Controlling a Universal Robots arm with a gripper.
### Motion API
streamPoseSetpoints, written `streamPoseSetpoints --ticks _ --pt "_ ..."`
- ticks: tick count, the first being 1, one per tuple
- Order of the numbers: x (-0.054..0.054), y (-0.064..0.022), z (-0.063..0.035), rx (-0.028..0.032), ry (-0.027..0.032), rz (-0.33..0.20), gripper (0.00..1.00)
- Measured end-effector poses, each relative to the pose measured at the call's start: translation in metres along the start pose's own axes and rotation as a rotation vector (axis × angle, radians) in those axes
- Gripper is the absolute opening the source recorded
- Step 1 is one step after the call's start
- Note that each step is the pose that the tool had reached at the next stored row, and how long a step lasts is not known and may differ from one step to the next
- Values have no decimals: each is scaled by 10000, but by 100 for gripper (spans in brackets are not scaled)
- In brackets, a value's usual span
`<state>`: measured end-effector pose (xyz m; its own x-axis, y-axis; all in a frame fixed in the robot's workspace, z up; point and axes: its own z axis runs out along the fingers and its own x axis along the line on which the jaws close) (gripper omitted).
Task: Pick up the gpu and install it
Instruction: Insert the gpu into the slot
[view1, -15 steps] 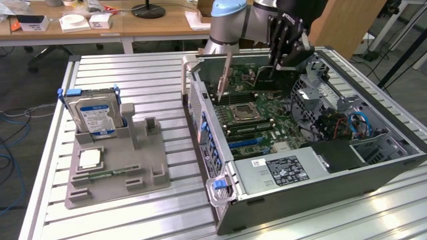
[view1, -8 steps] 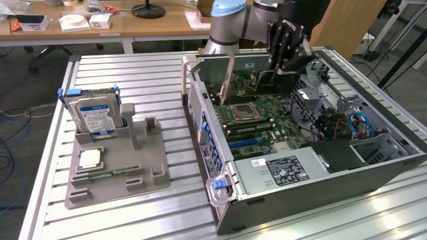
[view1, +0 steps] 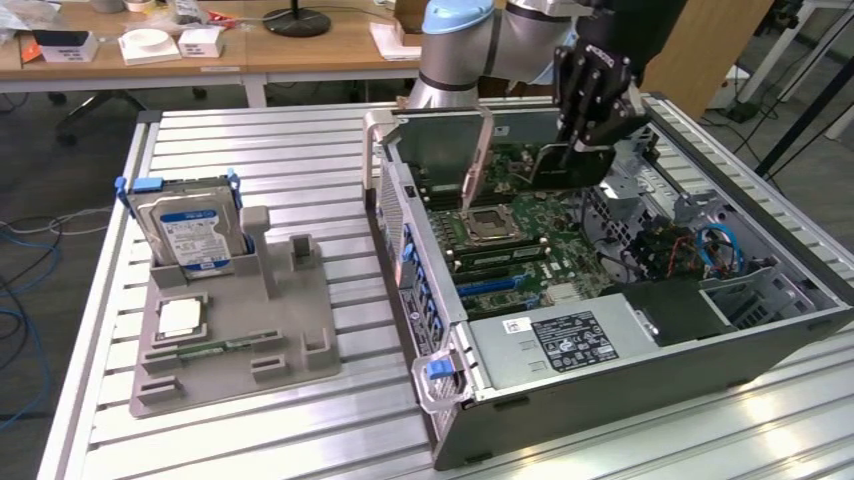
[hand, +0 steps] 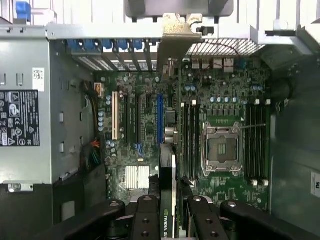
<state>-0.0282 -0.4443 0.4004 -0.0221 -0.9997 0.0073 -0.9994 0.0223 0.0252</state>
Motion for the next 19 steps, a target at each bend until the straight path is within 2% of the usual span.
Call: streamPoseSetpoints --ticks 5,19 --pt "-6 -52 51 76 0 -18 26" --pt "-6 -53 82 79 0 -20 26"
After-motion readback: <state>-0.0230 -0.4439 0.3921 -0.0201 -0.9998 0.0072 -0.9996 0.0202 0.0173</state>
